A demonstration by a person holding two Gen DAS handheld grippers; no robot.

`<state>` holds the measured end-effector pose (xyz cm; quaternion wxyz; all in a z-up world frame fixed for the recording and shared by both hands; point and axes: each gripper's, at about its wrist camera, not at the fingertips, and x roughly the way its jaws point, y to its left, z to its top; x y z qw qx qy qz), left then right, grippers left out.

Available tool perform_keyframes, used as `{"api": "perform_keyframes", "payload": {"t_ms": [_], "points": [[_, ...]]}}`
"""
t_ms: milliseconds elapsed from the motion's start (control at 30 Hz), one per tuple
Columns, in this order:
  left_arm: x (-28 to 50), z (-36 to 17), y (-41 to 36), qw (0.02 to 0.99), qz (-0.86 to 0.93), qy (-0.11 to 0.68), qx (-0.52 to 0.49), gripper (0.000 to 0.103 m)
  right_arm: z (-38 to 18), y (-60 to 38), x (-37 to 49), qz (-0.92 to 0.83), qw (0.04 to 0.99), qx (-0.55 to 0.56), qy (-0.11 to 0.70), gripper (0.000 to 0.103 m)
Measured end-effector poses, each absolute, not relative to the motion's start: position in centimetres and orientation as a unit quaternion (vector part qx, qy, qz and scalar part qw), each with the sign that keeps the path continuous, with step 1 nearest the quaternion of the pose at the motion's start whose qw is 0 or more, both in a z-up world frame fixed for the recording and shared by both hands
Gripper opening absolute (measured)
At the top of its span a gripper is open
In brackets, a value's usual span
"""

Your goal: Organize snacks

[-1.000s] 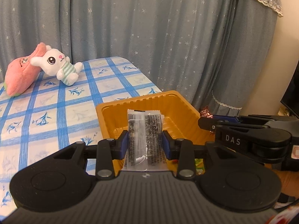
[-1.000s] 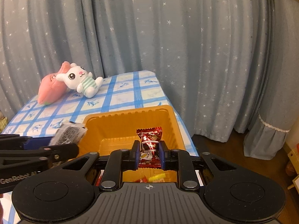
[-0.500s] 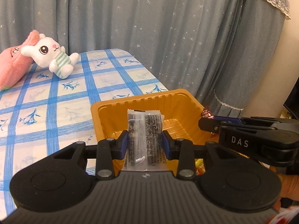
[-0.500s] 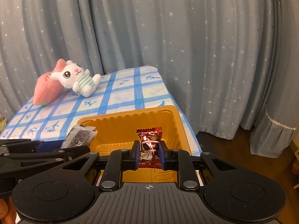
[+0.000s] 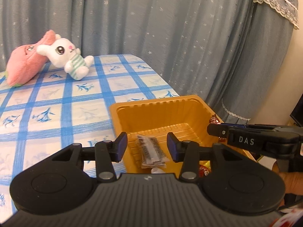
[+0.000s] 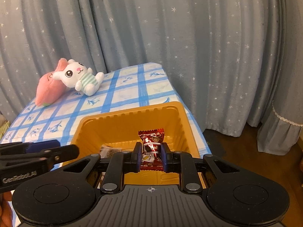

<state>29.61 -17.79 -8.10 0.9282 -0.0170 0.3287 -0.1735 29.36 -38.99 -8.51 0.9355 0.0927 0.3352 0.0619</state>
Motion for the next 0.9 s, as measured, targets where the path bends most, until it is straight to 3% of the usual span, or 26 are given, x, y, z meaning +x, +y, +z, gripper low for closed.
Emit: {"api": "perform_keyframes", "payload": {"t_ms": [233,333,367,400,467,900], "points": [[28.7,-7.8,-16.7,0.93,-0.167,0.326,-0.019,0.046,-8.3,-38.4,29.3,0.079,0.936,0.103,0.327,0.021],[28.4,-7.8,-16.3,0.931,-0.162,0.325,-0.021,0.052,-8.4,-38.2,29.5,0.091,0.934,0.118,0.324,0.022],[28.2,-7.8,-16.2,0.932,-0.161,0.325,-0.023,0.055,-8.5,-38.3,29.6,0.091,0.932,0.13,0.326,0.026],[28.1,-7.9,-16.0,0.931,-0.16,0.326,-0.023,0.056,-8.6,-38.5,29.6,0.089,0.93,0.143,0.327,0.048],[27.8,-8.1,-15.7,0.931,-0.159,0.329,-0.024,0.056,-8.3,-39.1,29.4,0.081,0.933,0.155,0.313,0.067],[24.1,-8.3,-15.0,0.935,-0.129,0.331,-0.018,0.093,-7.0,-38.2,25.9,0.058,0.949,0.104,0.292,0.067]]}}
